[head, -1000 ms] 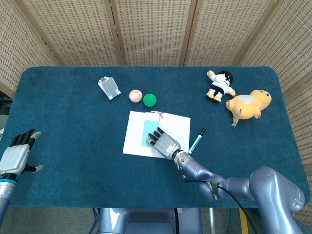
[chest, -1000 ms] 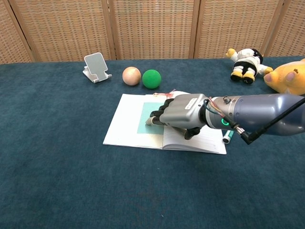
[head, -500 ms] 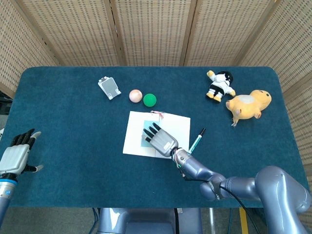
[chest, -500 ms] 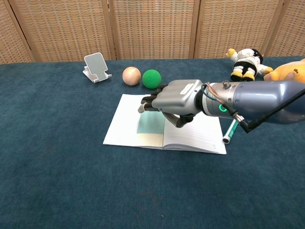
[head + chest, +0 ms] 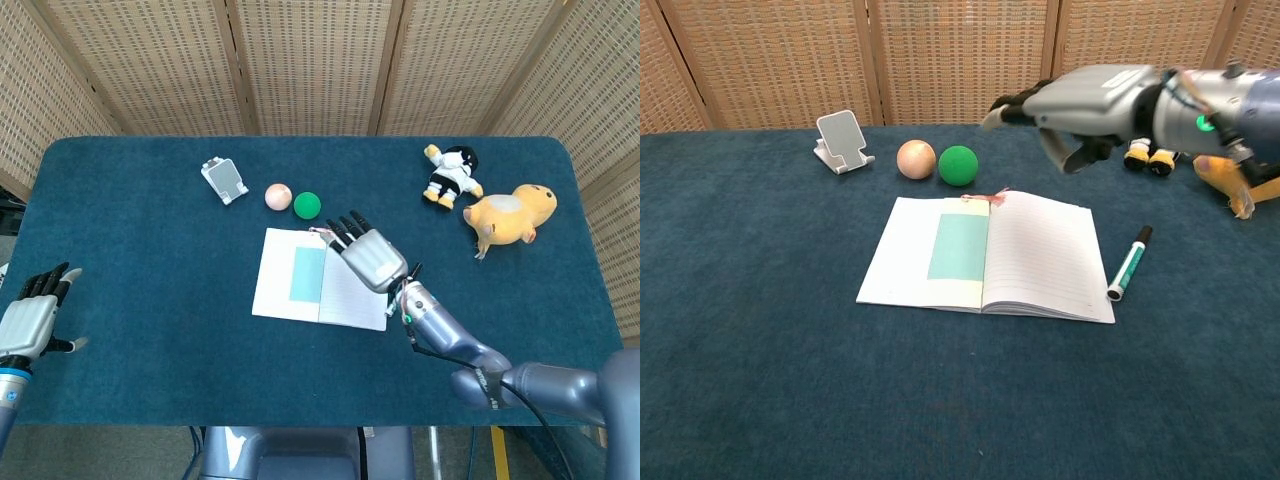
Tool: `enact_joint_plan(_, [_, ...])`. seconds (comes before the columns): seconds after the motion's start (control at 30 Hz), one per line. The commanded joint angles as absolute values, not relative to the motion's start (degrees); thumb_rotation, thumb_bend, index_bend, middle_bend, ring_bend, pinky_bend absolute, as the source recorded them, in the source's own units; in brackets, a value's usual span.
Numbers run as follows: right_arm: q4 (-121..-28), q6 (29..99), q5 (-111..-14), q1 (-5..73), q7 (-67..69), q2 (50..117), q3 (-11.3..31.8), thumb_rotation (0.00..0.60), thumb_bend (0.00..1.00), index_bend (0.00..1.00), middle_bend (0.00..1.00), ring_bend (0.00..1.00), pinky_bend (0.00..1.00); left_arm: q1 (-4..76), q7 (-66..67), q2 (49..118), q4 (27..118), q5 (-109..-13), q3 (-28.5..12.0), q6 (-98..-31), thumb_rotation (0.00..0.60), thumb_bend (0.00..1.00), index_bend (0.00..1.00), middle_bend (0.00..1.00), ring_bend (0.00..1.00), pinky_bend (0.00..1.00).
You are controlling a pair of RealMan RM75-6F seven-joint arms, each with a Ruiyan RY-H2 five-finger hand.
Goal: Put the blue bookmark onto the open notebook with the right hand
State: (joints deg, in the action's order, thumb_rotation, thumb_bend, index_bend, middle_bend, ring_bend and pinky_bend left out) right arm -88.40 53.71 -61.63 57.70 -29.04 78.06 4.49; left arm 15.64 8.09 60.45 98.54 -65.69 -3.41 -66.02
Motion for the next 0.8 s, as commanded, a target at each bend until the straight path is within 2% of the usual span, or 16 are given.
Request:
enact_joint_plan(0.03, [-91.8,61.4,-66.7,50.5,-21.9,71.8,3.3,0.600,1.00,0.00,0.00,0.00,0.00,14.7,6.8,59.7,99.2,-67.9,-3.1,-67.7,0.600,0.00,0.00,0.00,0.00,0.00])
enact_joint_plan(0.1, [-91.3,67.3,-68.8,45.1,-16.8,69.4,2.2,0.600,0.99,0.00,0.00,0.00,0.00,13.7,5.9,59.2,99.9,-70.1,-2.7,-69.8,0.600,0.00,0.00,0.00,0.00,0.00])
enact_joint_plan(0.13, [-90.8,68.6,-69.9,43.6,-15.1,68.8,1.6,0.600,0.88,0.00,0.00,0.00,0.00,13.4,5.7,59.1,100.0,-70.9,-2.5,-70.4,0.600,0.00,0.00,0.00,0.00,0.00])
enact_joint_plan(0.2, [-89.6,71.5,-70.7,40.0,-11.8,67.7,0.7,0.600,0.49,0.00,0.00,0.00,0.00,12.7,5.1,58.9,100.2,-72.6,-2.2,-71.8,0.600,0.00,0.00,0.00,0.00,0.00])
enact_joint_plan(0.23, [-88.8,73.3,-70.9,37.7,-9.6,67.3,0.3,0.600,0.23,0.00,0.00,0.00,0.00,12.3,4.7,58.8,100.3,-73.6,-1.9,-72.6,0.600,0.00,0.00,0.00,0.00,0.00])
enact_joint_plan(0.27, [-88.2,74.6,-70.9,36.1,-8.0,67.2,0.1,0.600,0.08,0.00,0.00,0.00,0.00,12.1,4.4,58.7,100.2,-74.3,-1.8,-73.0,0.600,0.00,0.00,0.00,0.00,0.00])
enact_joint_plan(0.3, [-87.6,75.7,-70.9,34.4,-6.4,67.1,-0.2,0.600,0.02,0.00,0.00,0.00,0.00,12.0,4.1,58.8,99.9,-74.9,-1.8,-73.4,0.600,0.00,0.00,0.00,0.00,0.00])
enact_joint_plan(0.33, [-87.2,76.3,-70.9,33.3,-5.4,67.0,-0.4,0.600,0.00,0.00,0.00,0.00,0.00,11.9,3.9,58.8,99.7,-75.2,-1.8,-73.6,0.600,0.00,0.00,0.00,0.00,0.00])
enact_joint_plan(0.57, [-83.0,84.0,-72.6,21.9,3.9,68.2,-2.6,0.600,0.00,0.00,0.00,0.00,0.00,9.8,1.6,59.1,98.6,-80.3,-1.3,-78.7,0.600,0.00,0.00,0.00,0.00,0.00])
enact_joint_plan(0.8, [-83.2,91.4,-74.6,13.3,4.6,69.3,-3.7,0.600,0.00,0.00,0.00,0.00,0.00,7.7,2.2,59.4,98.6,-83.6,-0.2,-82.4,0.600,0.00,0.00,0.00,0.00,0.00])
